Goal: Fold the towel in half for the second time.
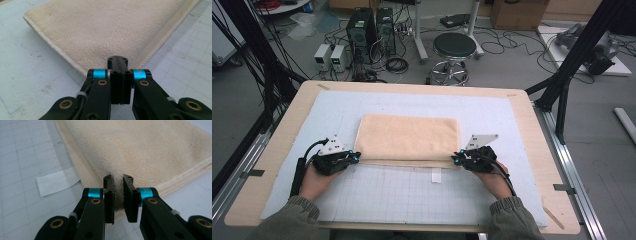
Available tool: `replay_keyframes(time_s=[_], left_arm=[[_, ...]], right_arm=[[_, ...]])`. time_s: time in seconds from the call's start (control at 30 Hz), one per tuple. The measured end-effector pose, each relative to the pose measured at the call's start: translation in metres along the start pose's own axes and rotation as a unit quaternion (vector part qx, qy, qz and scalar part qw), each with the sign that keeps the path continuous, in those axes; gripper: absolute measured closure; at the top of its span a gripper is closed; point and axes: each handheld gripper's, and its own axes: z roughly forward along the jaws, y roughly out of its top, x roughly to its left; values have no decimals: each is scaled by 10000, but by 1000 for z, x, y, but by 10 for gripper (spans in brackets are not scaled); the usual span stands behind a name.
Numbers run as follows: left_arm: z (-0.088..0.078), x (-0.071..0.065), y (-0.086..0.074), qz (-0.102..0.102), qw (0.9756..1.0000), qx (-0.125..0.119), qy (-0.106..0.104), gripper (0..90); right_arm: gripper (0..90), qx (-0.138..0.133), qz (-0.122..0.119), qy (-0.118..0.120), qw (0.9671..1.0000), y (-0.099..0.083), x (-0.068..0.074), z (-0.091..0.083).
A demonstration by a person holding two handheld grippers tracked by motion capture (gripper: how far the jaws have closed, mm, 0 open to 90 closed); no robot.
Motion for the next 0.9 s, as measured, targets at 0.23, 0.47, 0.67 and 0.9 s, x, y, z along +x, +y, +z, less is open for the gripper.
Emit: replay_keyframes(time_s=[0.23,0.47,0.67,0.9], left_arm=[[-14,-8,3,44,9998,-191,-44,896],[-14,-10,3,-2,9998,-210,1,752],[0,-8,7,-112,9998,-190,31,741],[14,-3,0,-264,9996,100,8,744]], right_arm=[[824,-77,-179,-92,9998,5,2,-14],[585,-416,12,48,9991,8,5,-21],[660,-364,219,157,9990,10,3,-8],[678,44,275,224,9994,3,1,18]])
